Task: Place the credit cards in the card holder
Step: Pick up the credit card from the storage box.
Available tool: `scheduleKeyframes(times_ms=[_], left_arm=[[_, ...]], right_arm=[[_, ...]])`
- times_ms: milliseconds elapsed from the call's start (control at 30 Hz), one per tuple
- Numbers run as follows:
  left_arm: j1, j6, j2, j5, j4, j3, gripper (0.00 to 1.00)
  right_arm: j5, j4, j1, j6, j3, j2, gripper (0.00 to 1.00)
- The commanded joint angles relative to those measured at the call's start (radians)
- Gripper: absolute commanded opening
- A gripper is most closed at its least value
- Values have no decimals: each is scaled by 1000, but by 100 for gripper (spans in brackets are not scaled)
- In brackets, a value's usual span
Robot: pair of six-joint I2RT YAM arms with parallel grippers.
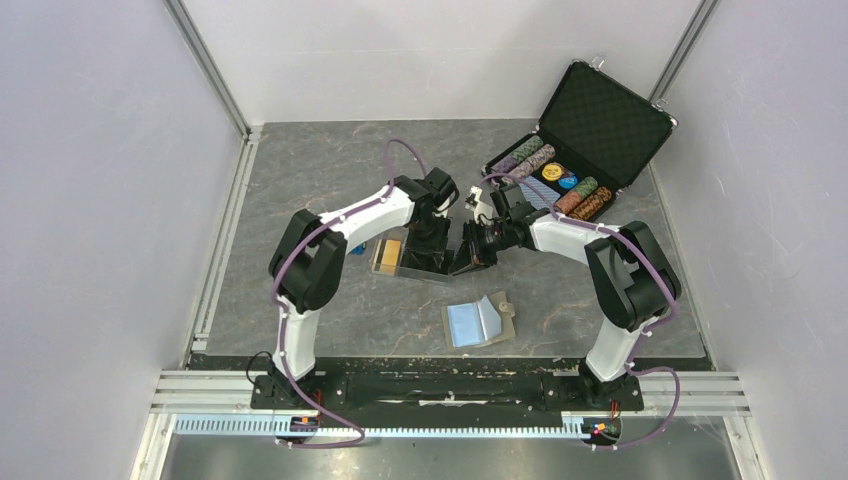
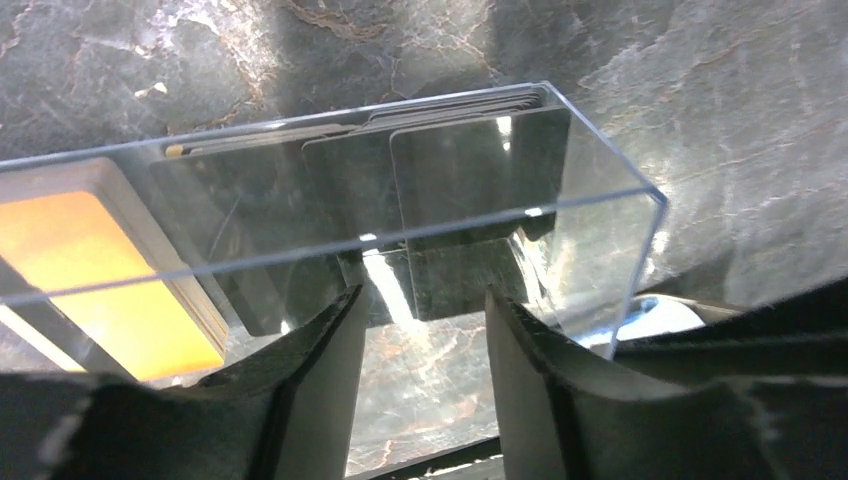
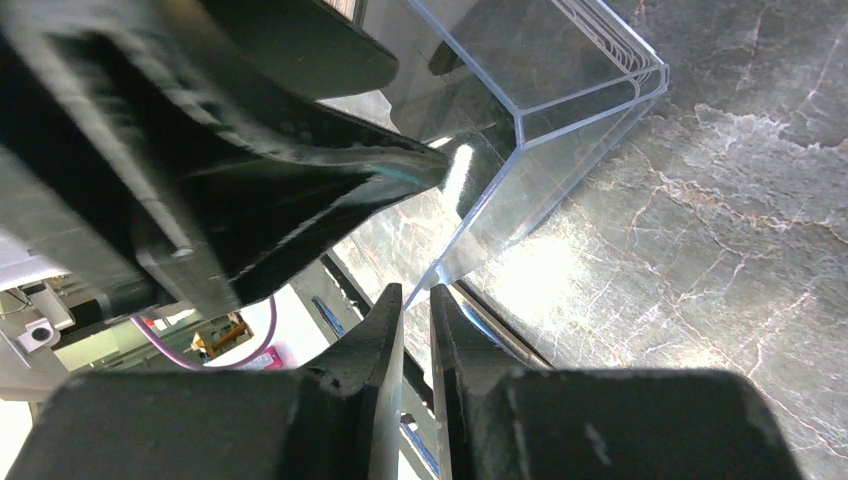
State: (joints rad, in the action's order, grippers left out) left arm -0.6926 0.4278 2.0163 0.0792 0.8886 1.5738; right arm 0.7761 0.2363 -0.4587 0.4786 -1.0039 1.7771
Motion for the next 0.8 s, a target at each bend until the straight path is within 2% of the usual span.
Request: scheduleKeyframes(times_ms=[0,100,200,267,400,600,700,767], left_arm=[[1,-20,61,-45,29,39,59],[1,-23,81,-28,25,37,63],[-1,-21,102,48,-5,38,62],[-2,-16,104,100,-32,33,56],[-4,-3,85,155,-65,28,35],[-4,12,46,168,-92,5,17],[-4,12,14,128,-92,-8,18],[-4,12,-8,97,-92,-19,30]], right_arm=[[11,-8,-11,-23,10,-13,15],[11,-9,-11,-24,10,-13,15],[12,-9,-11,-23,8,-12,15],[13,-9,-11,-23,6,-10,15],[12,-6,-11,-23,3,-10,15],[14,-5,-11,-23,1,-7,15],[15,-2,-11,-25,0,-5,15],[15,-2,-11,-25,0,-5,15]])
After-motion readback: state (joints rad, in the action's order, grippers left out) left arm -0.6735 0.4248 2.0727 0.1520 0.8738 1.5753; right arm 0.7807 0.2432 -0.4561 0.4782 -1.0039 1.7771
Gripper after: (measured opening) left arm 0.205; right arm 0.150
